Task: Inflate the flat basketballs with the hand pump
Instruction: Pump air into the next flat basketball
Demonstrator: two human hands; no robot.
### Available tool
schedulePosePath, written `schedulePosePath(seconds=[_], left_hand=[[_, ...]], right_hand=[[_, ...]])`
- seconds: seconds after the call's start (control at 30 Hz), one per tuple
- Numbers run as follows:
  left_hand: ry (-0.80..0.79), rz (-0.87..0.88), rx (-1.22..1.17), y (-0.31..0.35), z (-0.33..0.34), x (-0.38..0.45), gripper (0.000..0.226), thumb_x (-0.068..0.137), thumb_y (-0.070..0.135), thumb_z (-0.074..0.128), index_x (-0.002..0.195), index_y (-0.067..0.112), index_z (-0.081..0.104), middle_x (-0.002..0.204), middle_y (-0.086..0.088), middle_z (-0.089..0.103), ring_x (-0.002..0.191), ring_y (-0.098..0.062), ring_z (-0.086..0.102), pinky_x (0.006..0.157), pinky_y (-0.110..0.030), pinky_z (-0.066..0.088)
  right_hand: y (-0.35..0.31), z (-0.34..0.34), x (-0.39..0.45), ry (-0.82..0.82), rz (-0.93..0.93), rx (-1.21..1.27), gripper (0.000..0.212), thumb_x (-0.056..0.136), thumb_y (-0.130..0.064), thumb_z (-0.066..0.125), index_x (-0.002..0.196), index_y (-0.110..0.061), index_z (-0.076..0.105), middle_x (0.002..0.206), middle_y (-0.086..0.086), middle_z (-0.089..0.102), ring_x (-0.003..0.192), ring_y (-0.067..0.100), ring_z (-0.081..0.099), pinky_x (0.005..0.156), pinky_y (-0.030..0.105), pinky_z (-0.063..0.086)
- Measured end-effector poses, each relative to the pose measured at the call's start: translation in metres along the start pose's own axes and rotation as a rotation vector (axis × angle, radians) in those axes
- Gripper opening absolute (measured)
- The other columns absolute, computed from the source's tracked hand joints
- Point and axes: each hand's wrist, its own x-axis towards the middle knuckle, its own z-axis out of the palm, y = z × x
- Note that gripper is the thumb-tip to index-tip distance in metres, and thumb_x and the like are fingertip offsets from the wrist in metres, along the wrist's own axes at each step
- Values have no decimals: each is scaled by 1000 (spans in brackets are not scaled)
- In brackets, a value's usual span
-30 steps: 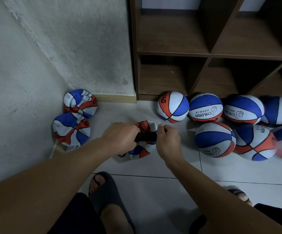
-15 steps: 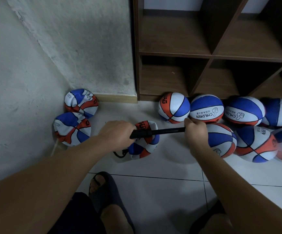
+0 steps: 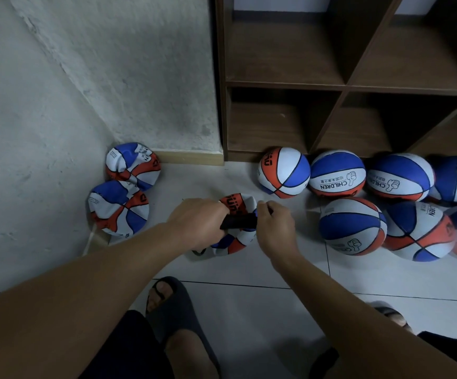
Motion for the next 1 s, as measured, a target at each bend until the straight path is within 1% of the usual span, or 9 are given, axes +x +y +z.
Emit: schedulePosePath(seconds=[0.2,0.3,0.4,0.47,0.57,0.67,0.73,0.83,1.0], left_hand=[[35,-5,-29,-1,-4,1,9,92,31,67,85,31,61,72,6,63,61,-13,61,52,-29,38],[57,-33,-25,-10,-7,1,19,95,36,67,78,33,58,70,7,62,60,-10,59,50,-29,34],[56,-46,-18,-19,-10,-1,32,96,36,67,69,35,50,69,9,61,60,-8,58,52,-29,36],[49,-51,-18,-18,-10,-2,32,96,35,67,69,35,50,70,8,62,61,-10,59,52,-30,36],[34,-57,-7,-9,-6,-2,32,97,33,66,70,34,48,72,6,62,64,-14,61,52,-30,37],[13,-75,3,-6,-1,-1,31,95,30,68,71,33,47,73,5,61,62,-15,60,53,-30,40],[-24,-72,15,-7,2,-1,21,93,29,69,76,30,55,73,5,62,63,-17,62,52,-30,42],[-47,-45,47,-6,4,0,6,91,29,71,88,25,67,74,4,63,61,-15,60,50,-28,35],[-59,4,77,-3,4,1,8,92,28,72,92,25,65,74,4,61,61,-17,60,52,-28,38]], right_hand=[[-9,-25,12,-60,-51,-61,40,109,-30,53,75,-9,56,64,1,48,57,14,42,57,34,37],[-11,-55,30,-21,43,-5,33,108,-32,55,86,-8,65,67,1,49,60,16,43,58,33,38],[-8,-84,47,25,118,73,28,106,-32,57,83,-17,63,66,1,47,59,18,42,57,29,36],[-5,-90,52,45,139,126,25,105,-30,57,87,-15,64,67,3,46,58,20,41,55,29,35],[0,-72,44,115,135,101,24,106,-26,54,85,-16,62,72,3,52,67,20,47,61,33,39],[5,-39,22,116,69,47,32,110,-31,51,88,-11,62,74,6,58,66,19,49,63,41,43],[6,-24,10,84,37,18,38,110,-33,48,85,-6,59,71,5,56,64,18,48,62,40,41],[5,-12,0,-2,46,36,39,110,-32,46,75,-15,50,66,1,47,62,17,43,59,38,36],[7,0,-6,-88,67,38,40,111,-38,45,81,-14,56,69,1,48,61,16,41,59,37,36]])
